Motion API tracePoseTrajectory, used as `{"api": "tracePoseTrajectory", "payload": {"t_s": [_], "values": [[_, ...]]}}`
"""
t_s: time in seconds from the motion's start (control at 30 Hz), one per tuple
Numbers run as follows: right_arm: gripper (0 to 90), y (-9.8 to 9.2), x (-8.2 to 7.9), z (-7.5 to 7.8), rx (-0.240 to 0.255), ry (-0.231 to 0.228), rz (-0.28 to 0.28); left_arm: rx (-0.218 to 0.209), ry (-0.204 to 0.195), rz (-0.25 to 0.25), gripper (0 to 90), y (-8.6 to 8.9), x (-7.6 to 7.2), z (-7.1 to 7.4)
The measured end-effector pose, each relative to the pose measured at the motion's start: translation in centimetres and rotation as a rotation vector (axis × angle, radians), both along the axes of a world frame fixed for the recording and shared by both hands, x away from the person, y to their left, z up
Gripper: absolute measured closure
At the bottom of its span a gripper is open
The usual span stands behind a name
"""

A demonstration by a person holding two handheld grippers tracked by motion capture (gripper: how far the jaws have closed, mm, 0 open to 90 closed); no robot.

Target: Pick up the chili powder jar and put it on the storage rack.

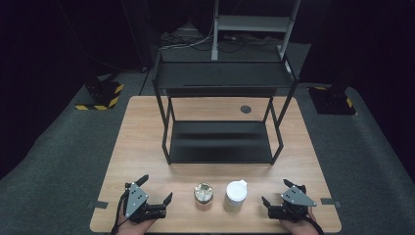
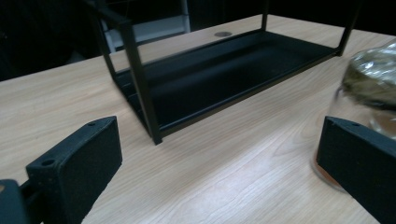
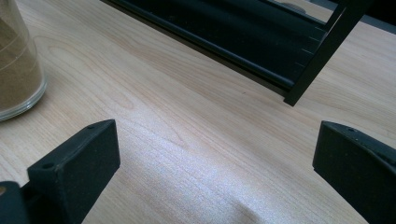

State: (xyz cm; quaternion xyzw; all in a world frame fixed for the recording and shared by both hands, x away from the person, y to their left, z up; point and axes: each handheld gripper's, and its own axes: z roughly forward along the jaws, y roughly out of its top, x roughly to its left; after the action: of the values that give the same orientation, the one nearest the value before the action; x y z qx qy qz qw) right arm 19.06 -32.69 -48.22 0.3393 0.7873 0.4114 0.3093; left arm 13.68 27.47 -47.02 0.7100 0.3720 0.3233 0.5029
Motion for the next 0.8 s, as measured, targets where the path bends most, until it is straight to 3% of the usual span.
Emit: {"api": "tracePoseTrajectory", "payload": {"t_s": [0.47, 0.8], "values": [[0.0, 0.1, 0.0, 0.0, -0.003, -0.002, -0.001, -0.067, -0.031, -0.056, 0.4, -0.8, -0.3, 0.5], [0.0, 0.1, 0.0, 0.0, -0.004, 0.000, -0.001, -0.074, -0.032, -0.083, 0.4, -1.6, -0.1, 0.6]]}}
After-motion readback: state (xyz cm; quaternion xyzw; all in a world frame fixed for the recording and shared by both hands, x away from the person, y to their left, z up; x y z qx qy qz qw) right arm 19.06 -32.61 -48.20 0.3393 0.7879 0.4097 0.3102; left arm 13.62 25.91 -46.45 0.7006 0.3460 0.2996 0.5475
